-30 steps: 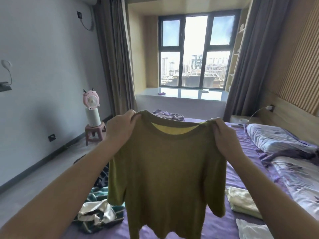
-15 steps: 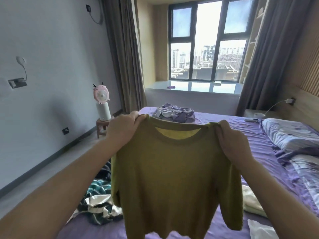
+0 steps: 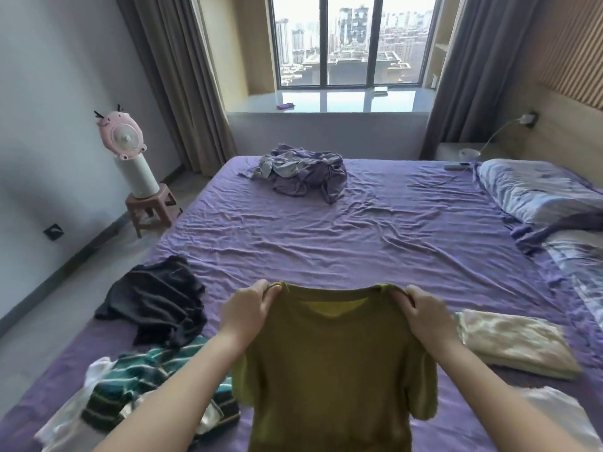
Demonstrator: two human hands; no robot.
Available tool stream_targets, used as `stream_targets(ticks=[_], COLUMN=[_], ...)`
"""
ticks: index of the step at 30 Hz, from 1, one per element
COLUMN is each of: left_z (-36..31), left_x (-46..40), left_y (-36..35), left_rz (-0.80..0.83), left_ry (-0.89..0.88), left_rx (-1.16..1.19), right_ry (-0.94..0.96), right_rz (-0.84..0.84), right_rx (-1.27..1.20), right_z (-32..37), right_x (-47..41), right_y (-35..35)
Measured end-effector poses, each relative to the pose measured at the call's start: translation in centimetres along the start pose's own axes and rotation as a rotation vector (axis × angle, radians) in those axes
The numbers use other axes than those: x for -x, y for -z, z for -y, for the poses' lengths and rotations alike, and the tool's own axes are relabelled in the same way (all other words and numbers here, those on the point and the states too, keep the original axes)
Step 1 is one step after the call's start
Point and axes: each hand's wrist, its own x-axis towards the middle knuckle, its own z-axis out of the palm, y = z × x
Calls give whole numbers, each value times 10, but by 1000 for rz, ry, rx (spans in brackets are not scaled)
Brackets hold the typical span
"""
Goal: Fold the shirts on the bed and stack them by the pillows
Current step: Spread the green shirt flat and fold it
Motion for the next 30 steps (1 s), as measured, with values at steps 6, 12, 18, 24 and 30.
stream_targets(ticks=[6, 12, 18, 24, 30], left_z=[50, 88, 97, 108, 128], left_x=[-64, -138, -200, -246, -240], left_y=[-91, -163, -214, -261, -324], left_rz=[236, 299, 272, 199, 206], left_ry=[130, 146, 96, 174, 253], left_rx=[143, 93, 68, 42, -15], right_ry=[-176, -234, -302, -289, -337], right_rz=[124, 125, 44, -31, 50], right_rx=[-98, -24, 30, 7, -26], right_z=[-38, -72, -99, -121, -163], right_x=[-56, -118, -176, -237, -254], right_y=[-81, -140, -170, -202, -267])
